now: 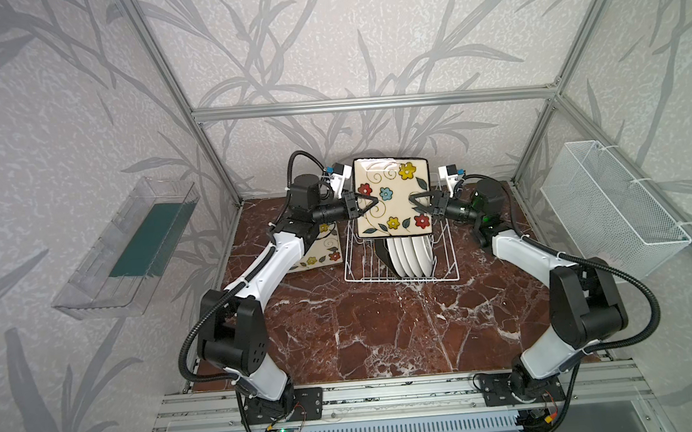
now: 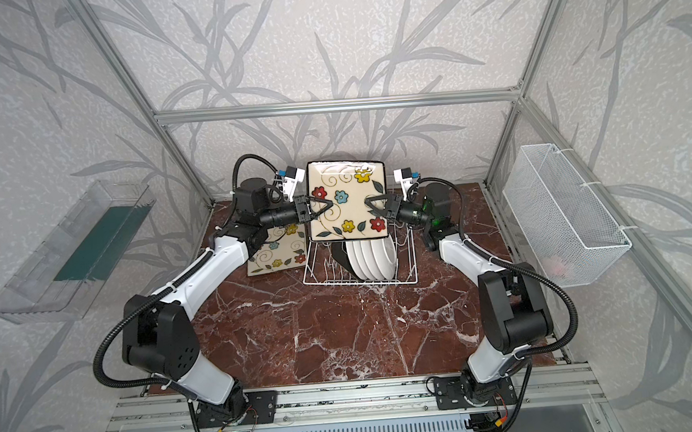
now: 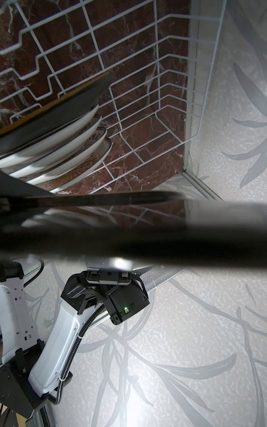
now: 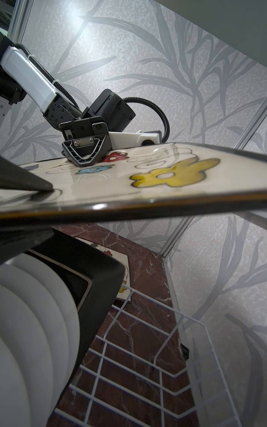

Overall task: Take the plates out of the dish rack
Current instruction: 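Grip the flower plate's near edge with the left gripper while right holds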

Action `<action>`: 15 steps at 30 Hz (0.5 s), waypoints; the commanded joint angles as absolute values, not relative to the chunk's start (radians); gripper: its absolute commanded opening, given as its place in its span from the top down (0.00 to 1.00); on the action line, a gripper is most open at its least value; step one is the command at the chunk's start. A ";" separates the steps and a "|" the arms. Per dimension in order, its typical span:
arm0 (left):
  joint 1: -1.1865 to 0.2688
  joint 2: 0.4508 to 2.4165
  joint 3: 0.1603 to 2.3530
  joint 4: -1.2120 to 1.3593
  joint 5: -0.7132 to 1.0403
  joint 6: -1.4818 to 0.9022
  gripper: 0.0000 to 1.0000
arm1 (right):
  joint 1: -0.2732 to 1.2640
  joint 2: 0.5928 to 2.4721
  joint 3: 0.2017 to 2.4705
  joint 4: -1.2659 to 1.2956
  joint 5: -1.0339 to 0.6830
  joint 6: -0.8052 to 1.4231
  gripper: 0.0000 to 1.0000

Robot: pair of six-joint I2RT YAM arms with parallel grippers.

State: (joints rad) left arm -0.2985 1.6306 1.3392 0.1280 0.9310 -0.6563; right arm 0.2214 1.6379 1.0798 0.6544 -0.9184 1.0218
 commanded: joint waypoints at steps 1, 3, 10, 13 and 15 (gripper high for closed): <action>-0.301 1.594 1.357 0.184 0.829 -0.621 1.00 | 0.239 1.612 1.142 0.753 -0.963 1.055 0.71; -0.301 1.587 1.355 0.185 0.817 -0.627 1.00 | 0.239 1.612 1.144 0.752 -0.963 1.053 0.60; -0.300 1.577 1.333 0.267 0.790 -0.720 1.00 | 0.239 1.613 1.164 0.672 -0.977 1.042 0.41; -0.298 1.577 1.336 0.267 0.776 -0.733 1.00 | 0.236 1.600 1.178 0.600 -0.976 1.010 0.29; -0.293 1.575 1.345 0.264 0.773 -0.744 1.00 | 0.236 1.583 1.196 0.517 -0.980 0.963 0.20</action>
State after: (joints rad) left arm -0.3054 1.6249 1.3235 0.1345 0.8539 -0.7242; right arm 0.2256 1.6375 1.1393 0.5793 -0.9283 1.0092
